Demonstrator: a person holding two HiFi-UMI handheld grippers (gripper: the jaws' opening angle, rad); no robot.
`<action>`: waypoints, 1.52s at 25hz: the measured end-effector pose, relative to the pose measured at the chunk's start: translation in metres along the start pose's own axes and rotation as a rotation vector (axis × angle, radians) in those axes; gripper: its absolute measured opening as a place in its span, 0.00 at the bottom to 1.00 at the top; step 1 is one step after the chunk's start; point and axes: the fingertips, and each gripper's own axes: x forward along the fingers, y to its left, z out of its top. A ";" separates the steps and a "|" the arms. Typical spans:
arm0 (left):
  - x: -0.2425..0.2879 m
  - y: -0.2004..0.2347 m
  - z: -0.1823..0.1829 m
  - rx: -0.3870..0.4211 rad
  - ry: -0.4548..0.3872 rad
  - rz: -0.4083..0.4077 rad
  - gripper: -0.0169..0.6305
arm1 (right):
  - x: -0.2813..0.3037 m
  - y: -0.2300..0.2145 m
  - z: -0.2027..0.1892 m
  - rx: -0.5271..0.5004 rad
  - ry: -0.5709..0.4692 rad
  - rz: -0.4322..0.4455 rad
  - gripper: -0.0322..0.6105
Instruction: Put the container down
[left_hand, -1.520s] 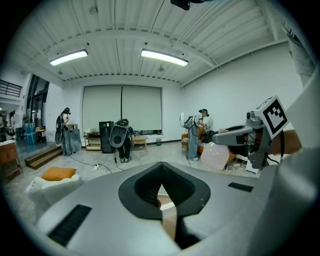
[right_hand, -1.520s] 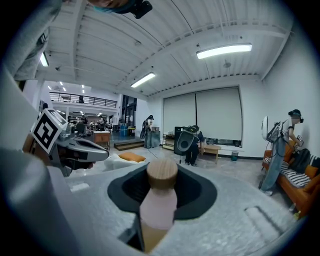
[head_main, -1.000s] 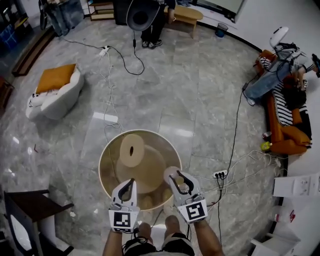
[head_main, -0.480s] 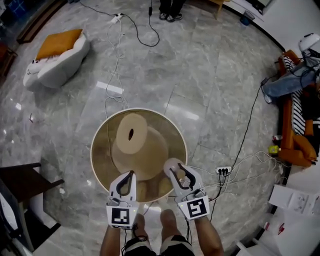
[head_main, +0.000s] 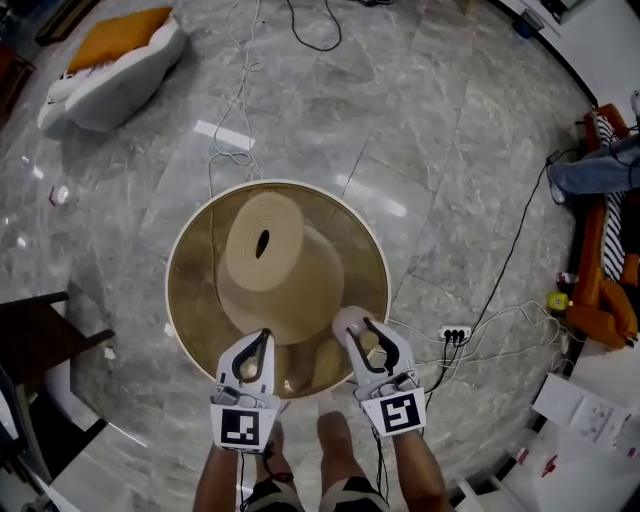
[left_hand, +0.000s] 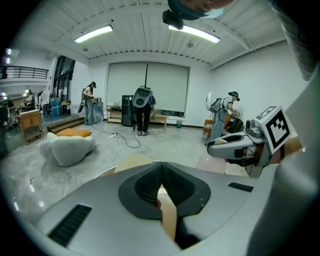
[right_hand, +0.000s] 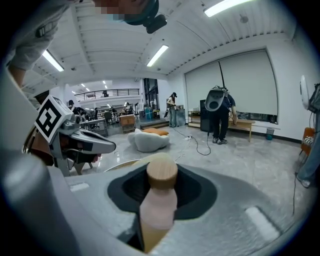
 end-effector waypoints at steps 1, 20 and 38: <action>0.004 0.002 -0.005 -0.006 0.004 0.002 0.05 | 0.005 -0.001 -0.007 -0.002 0.006 0.001 0.24; 0.069 0.021 -0.106 -0.048 0.070 -0.010 0.05 | 0.069 -0.009 -0.114 -0.004 0.065 0.019 0.24; 0.091 0.021 -0.157 -0.070 0.102 -0.016 0.05 | 0.091 -0.008 -0.162 -0.065 0.071 0.023 0.24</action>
